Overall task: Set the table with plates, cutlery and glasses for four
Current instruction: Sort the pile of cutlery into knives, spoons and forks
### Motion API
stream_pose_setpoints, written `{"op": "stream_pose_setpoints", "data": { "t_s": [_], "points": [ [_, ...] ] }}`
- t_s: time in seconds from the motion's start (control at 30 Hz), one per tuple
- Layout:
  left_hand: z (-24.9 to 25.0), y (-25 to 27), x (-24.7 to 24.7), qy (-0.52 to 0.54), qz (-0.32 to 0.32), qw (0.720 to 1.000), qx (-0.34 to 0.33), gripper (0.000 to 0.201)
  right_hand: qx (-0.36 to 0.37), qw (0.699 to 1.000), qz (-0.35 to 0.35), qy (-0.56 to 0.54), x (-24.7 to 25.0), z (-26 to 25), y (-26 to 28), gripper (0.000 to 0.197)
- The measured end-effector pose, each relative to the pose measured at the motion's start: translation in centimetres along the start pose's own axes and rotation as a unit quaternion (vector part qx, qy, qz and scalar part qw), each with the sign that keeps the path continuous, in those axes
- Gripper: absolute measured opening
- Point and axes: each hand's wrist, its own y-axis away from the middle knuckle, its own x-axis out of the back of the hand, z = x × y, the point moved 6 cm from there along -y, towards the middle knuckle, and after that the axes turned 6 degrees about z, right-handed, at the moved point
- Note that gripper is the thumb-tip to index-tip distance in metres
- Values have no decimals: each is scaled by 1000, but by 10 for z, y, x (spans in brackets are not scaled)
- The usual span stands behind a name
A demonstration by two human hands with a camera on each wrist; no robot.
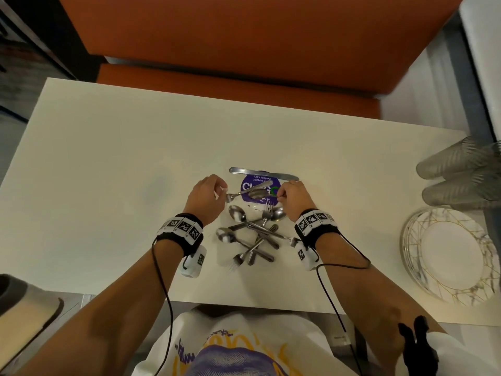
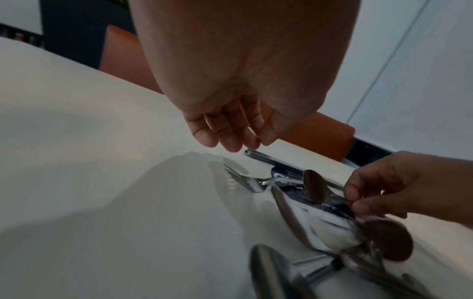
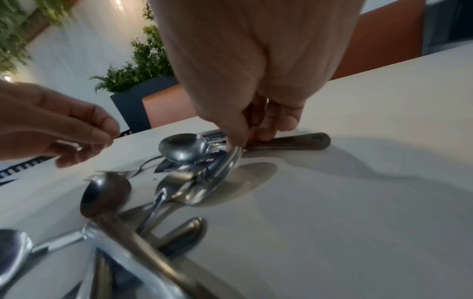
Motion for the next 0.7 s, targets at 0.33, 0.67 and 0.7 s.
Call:
{"op": "stream_pose_setpoints", "data": {
  "t_s": [0.33, 0.67, 0.7],
  "points": [
    [24, 11, 5, 183, -41, 977, 99, 39, -54, 967, 46, -245, 35, -78, 14, 11],
    [2, 27, 21, 313, 17, 936, 159, 28, -28, 957, 2, -290, -11, -124, 46, 18],
    [-5, 30, 22, 321, 18, 932, 170, 28, -16, 966, -4, -258, -16, -123, 49, 18]
  ]
}}
